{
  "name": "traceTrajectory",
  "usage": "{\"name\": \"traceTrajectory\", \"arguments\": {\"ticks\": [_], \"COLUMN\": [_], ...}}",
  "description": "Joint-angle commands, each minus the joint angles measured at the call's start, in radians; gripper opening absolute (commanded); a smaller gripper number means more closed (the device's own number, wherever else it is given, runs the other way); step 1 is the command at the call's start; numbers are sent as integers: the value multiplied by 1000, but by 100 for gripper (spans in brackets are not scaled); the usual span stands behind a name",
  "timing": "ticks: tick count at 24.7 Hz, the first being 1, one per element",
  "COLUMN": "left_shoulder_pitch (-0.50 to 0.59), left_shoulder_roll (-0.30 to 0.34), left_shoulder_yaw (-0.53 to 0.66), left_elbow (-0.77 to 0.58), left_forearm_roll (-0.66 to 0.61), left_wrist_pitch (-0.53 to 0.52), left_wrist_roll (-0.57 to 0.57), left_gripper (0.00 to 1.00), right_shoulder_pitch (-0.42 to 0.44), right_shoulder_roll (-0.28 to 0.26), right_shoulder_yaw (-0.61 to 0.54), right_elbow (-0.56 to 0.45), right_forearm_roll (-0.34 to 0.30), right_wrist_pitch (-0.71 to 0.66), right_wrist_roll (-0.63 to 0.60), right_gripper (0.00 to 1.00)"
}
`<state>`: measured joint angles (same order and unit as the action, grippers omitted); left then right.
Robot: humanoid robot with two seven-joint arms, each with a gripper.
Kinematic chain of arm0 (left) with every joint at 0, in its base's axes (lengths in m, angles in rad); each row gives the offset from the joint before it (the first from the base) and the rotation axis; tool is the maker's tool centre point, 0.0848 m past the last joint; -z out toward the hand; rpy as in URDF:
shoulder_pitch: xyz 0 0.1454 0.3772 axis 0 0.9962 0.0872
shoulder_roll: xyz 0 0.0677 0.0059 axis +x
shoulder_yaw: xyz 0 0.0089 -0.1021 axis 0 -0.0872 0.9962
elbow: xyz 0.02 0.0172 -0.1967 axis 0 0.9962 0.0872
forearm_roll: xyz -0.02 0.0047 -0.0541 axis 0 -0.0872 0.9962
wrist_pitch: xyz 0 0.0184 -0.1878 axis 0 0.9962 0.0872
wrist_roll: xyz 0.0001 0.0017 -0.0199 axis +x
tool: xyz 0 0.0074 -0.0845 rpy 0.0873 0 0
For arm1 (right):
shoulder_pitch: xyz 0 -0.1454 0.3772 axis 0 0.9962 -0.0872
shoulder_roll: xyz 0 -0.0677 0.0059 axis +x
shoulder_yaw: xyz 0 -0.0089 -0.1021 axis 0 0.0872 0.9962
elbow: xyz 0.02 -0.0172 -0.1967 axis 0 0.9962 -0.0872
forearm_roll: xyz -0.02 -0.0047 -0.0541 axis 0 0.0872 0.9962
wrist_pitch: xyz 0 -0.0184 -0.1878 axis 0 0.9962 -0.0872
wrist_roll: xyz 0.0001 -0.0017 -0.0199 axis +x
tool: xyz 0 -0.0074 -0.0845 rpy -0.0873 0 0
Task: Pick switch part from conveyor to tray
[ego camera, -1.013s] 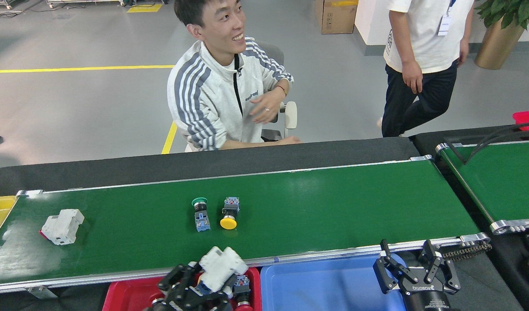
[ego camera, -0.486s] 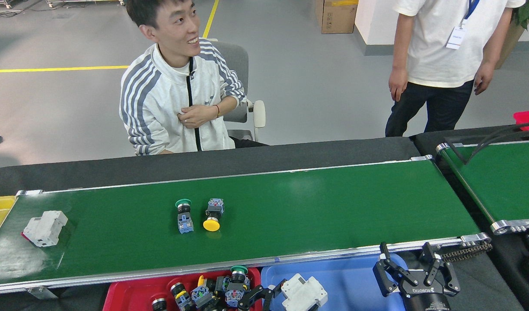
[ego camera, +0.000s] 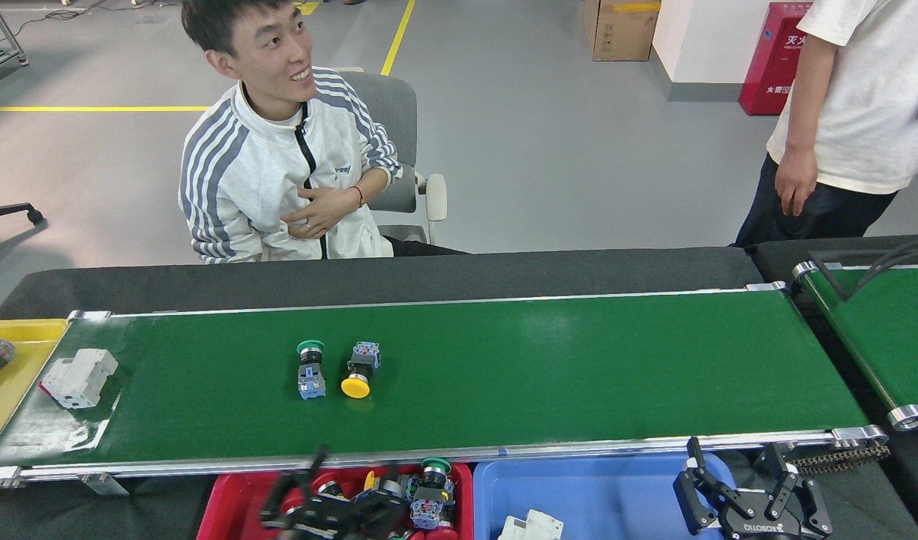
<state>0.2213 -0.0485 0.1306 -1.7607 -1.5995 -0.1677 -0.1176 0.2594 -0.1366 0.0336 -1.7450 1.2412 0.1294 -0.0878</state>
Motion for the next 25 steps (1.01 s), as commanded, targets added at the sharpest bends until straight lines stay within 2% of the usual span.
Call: {"name": "traceTrajectory", "arguments": {"ticks": [1, 4, 8, 12, 15, 19, 23, 25], "left_shoulder_pitch": [0, 4, 7, 6, -43, -178, -261, -287], "left_shoulder_roll": [21, 26, 32, 72, 93, 107, 157, 162], "left_shoulder_yaw": [118, 222, 238, 227, 227, 224, 215, 211], "left_elbow": [-6, 0, 12, 20, 58, 185, 300, 346], "left_forearm_roll": [44, 67, 73, 82, 95, 84, 84, 84], "left_wrist_pitch": [-81, -144, -150, -182, -239, -239, -234, -233], "left_wrist_roll": [13, 13, 13, 13, 12, 6, 7, 6], "left_gripper": [100, 100, 100, 100, 100, 100, 100, 100], "right_shoulder_pitch": [-2, -2, -2, -8, -16, -19, -26, -29], "right_shoulder_roll": [0, 0, 2, 2, -3, -1, -1, -1], "right_shoulder_yaw": [-6, -6, -4, -4, 0, 2, 2, 2], "right_elbow": [-16, -16, -16, -16, -16, -16, -16, -16], "right_forearm_roll": [-2, -2, -2, -2, 0, 0, 0, 0], "right_wrist_pitch": [-13, -19, -20, -20, -22, -54, -56, -56], "right_wrist_roll": [-12, -12, -12, -12, -12, -9, -9, -9], "right_gripper": [100, 100, 100, 100, 100, 100, 100, 100]}}
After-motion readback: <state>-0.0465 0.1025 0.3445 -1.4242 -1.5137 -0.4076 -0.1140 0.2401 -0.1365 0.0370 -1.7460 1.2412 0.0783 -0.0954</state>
